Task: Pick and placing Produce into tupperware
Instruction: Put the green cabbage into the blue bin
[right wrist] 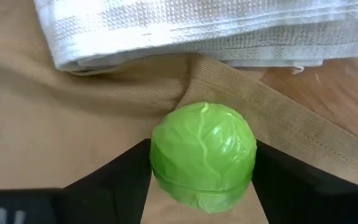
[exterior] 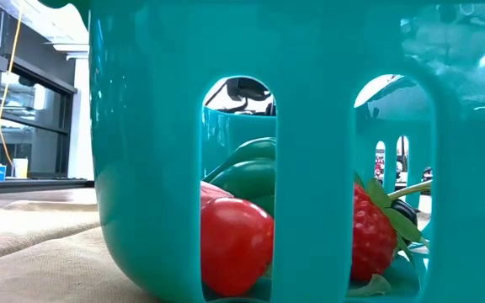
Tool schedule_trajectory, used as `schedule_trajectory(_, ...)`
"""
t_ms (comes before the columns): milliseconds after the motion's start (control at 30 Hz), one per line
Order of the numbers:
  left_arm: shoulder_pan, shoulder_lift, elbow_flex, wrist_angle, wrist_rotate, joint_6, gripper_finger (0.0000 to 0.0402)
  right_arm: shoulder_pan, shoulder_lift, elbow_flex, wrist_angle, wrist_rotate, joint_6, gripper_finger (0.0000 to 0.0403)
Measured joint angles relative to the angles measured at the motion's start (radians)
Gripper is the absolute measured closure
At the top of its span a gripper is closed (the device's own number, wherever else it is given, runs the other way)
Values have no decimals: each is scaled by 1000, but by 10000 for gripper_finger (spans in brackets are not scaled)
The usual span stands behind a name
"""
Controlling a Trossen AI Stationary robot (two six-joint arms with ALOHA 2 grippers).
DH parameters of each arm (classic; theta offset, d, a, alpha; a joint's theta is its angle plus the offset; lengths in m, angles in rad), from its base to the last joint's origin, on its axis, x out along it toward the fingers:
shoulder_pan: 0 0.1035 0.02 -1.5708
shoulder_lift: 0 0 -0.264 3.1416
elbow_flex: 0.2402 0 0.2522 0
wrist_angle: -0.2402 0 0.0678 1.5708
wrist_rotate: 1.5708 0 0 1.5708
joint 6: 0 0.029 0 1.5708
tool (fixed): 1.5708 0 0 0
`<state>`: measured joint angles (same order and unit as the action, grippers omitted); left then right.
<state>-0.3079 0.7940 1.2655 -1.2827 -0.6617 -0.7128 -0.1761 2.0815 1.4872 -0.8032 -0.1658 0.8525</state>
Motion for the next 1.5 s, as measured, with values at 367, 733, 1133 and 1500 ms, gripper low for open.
schedule_trajectory(367, 0, 0, 0, 1, 0, -6, 401, 0, 0, 0, 1, 11, 3, 185)
schedule_trajectory(733, 0, 0, 0, 1, 0, -5, 401, 0, 0, 0, 1, 13, 3, 186)
schedule_trajectory(1133, 0, 0, 0, 1, 0, -3, 401, 0, 0, 133, -3, 4, -13, 187)
schedule_trajectory(1500, 0, 0, 0, 1, 0, -3, 401, 0, 0, 369, 0, 4, -92, 187)
